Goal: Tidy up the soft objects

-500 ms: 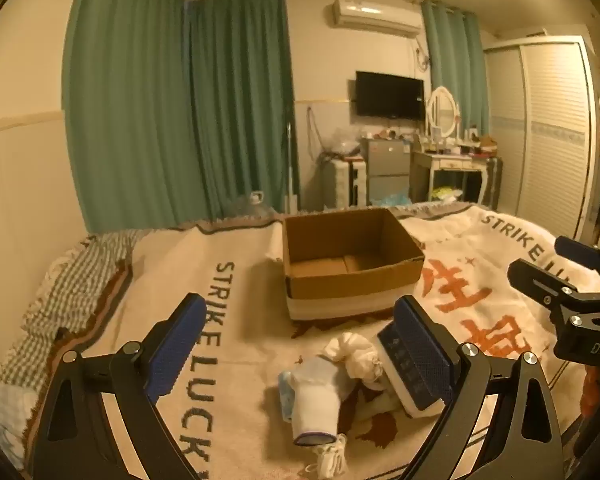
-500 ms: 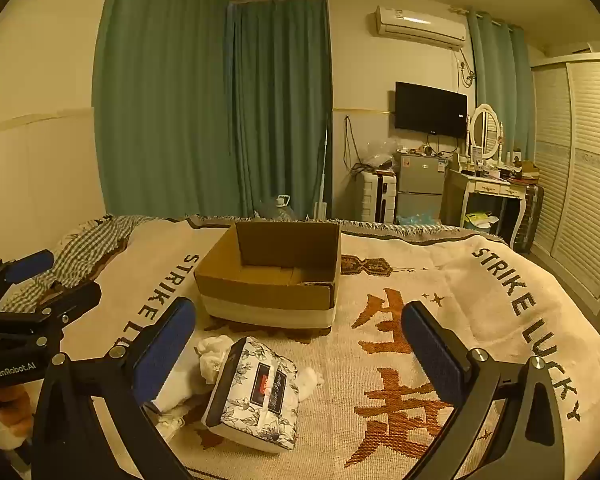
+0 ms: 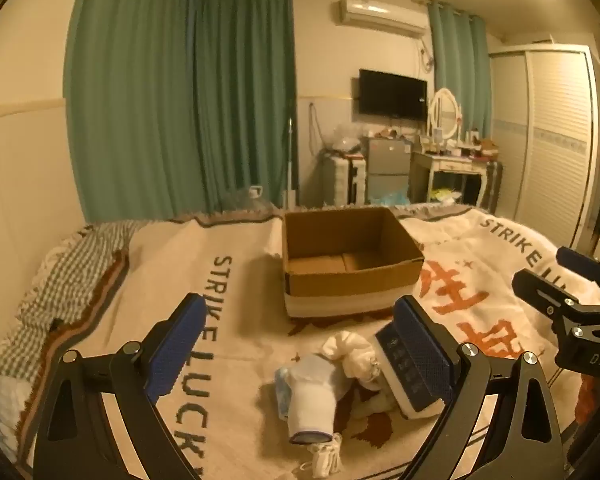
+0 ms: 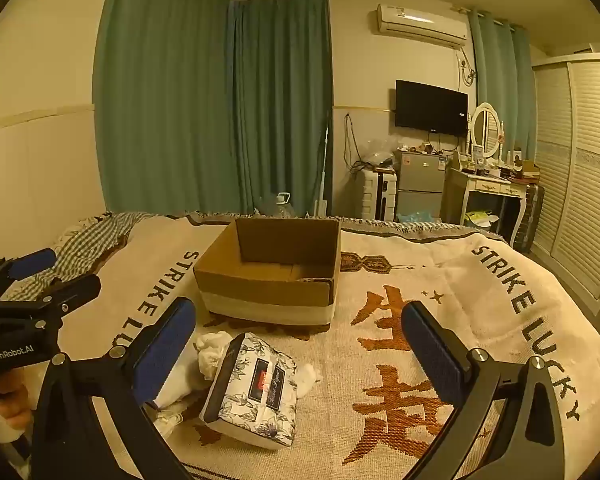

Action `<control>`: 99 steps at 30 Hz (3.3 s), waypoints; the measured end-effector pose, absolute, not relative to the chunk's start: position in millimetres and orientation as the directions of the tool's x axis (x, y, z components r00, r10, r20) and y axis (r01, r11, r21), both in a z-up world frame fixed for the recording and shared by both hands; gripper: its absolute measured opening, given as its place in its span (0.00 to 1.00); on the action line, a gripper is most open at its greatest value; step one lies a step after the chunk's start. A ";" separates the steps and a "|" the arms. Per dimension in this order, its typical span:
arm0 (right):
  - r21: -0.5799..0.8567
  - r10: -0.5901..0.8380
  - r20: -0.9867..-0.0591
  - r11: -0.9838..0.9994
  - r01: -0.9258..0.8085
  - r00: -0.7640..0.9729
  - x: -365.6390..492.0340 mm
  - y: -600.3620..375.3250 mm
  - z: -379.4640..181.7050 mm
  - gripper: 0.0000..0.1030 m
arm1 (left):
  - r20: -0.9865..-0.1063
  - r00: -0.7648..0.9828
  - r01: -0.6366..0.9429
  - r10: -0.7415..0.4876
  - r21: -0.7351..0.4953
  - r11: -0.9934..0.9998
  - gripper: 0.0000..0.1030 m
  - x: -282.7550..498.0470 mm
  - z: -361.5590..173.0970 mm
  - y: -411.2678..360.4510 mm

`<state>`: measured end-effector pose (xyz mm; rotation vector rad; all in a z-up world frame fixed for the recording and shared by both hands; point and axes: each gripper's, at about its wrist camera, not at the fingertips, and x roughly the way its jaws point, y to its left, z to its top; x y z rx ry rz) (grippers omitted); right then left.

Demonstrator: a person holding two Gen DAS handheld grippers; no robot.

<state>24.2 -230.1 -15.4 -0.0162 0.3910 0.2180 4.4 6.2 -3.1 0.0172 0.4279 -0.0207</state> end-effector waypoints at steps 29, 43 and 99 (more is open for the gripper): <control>0.048 0.223 -0.383 0.974 -0.222 0.897 25.3 -234.0 -20.2 1.00 | -0.418 0.909 0.014 0.000 0.029 0.999 0.94 2.5 -3.9 10.4; 0.048 0.225 -0.387 0.973 -0.224 0.894 24.9 -233.4 -21.3 1.00 | -0.419 0.908 0.010 0.003 0.031 0.999 0.94 0.6 -5.9 9.3; 0.207 0.360 -0.700 0.929 -0.307 0.616 99.7 -197.9 -152.2 0.93 | -0.673 0.737 -0.008 0.065 0.088 0.996 0.92 49.0 -109.9 8.6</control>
